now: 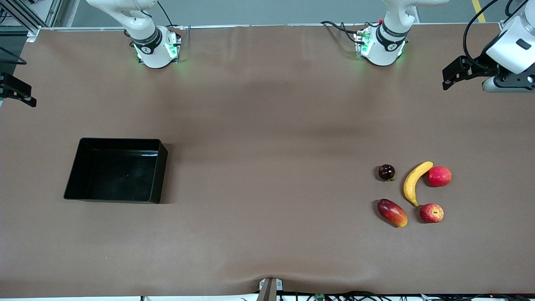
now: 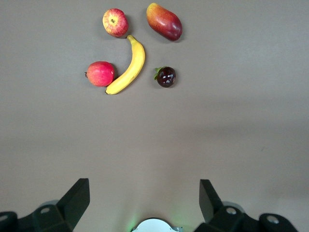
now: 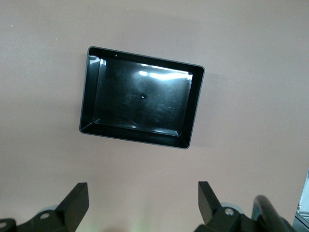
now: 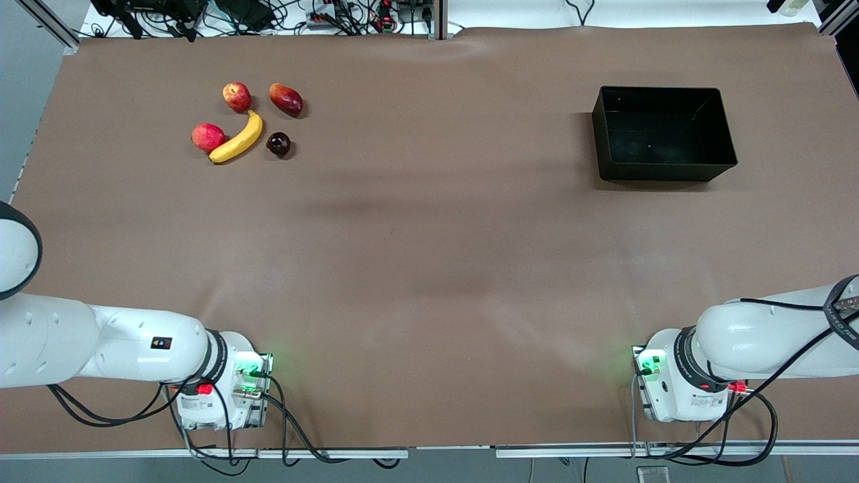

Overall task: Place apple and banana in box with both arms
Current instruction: 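Reach the right gripper to the black box rim while the left gripper reaches the apple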

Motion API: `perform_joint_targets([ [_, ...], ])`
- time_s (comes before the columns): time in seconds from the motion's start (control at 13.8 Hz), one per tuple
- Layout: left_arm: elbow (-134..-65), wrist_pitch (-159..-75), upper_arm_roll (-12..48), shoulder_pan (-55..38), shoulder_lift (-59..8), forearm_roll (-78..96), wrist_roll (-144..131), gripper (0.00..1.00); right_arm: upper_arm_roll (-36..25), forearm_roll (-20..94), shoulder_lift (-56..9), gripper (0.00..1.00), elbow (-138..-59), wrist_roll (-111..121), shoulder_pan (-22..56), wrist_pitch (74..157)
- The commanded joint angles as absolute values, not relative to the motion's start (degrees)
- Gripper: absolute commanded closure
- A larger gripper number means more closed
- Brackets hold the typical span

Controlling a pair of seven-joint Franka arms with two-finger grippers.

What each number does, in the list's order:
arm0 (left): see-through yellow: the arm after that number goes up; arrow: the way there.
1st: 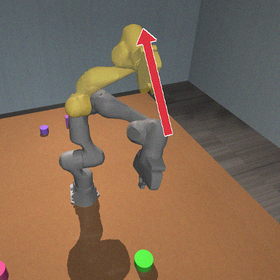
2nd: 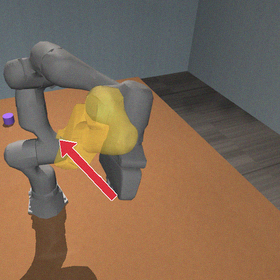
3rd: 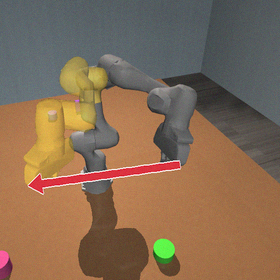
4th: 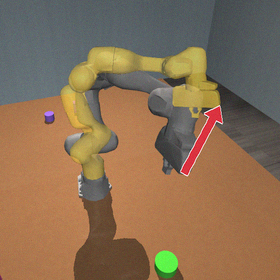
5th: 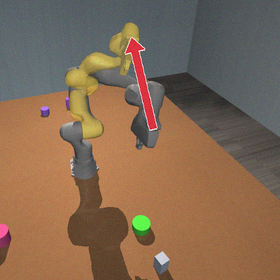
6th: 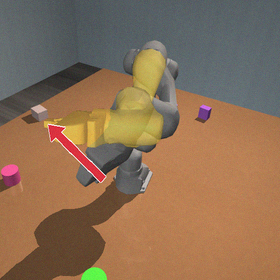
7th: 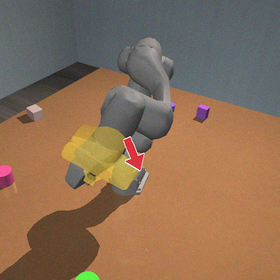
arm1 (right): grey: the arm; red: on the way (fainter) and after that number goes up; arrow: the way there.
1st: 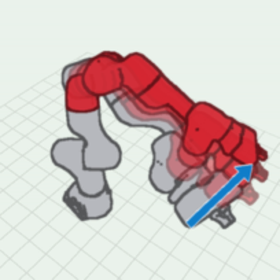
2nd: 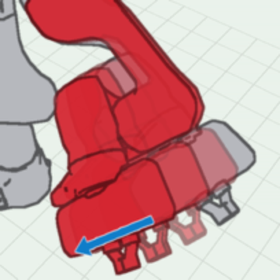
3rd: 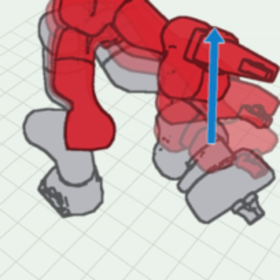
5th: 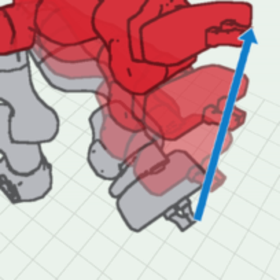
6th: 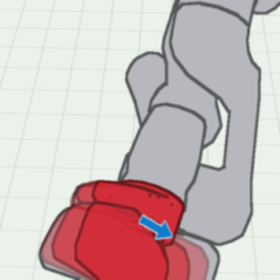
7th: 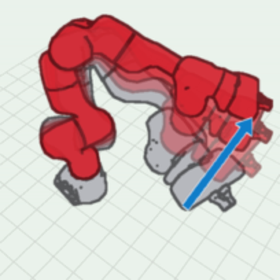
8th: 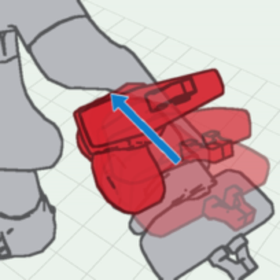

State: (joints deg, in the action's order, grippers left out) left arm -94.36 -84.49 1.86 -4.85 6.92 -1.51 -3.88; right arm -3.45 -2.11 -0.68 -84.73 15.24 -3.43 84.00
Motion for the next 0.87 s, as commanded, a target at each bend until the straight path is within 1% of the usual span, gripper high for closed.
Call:
perform_joint_targets([
  [0.0, -92.72, -83.67, 1.76, -4.83, 6.15, -2.55, -2.99, 0.0, -3.08, -0.97, -1.05, 0.0, -84.2, 14.41, -4.22, 83.41],
  [0.22, -92.64, -83.67, 1.5, -4.75, 4.84, -2.46, -2.99, 0.0, -3.08, -0.97, -1.32, 0.0, -84.2, 14.41, -4.31, 83.5],
  [0.36, -89.67, -83.85, 0.8, -4.4, 0.29, -2.55, -2.9, 0.0, -3.08, -0.97, -2.46, 0.0, -84.02, 14.41, -4.39, 83.58],
  [0.51, -89.12, -86.81, 0.7, -2.65, -4.11, -2.46, -2.9, 0.0, -3.16, -0.97, -4.12, 0.0, -84.02, 14.5, -5.09, 84.02],
  [0.58, -89.12, -90.06, 0.79, -1.16, -5.78, -1.85, -2.81, 0.0, -3.16, -0.97, -7.35, 0.0, -84.02, 14.68, -5.18, 84.46],
  [0.73, -89.12, -94.29, 0.79, 0.61, -9.73, -2.28, -2.81, 0.0, -3.34, -1.84, -17.09, 0.0, -82.89, 14.77, -5.18, 84.9],
  [0.8, -88.95, -95.87, 0.79, 1.14, -11.93, -2.37, -2.64, 0.0, -3.34, -0.98, -18.18, 0.0, -82.36, 15.2, -7.1, 85.77],
])
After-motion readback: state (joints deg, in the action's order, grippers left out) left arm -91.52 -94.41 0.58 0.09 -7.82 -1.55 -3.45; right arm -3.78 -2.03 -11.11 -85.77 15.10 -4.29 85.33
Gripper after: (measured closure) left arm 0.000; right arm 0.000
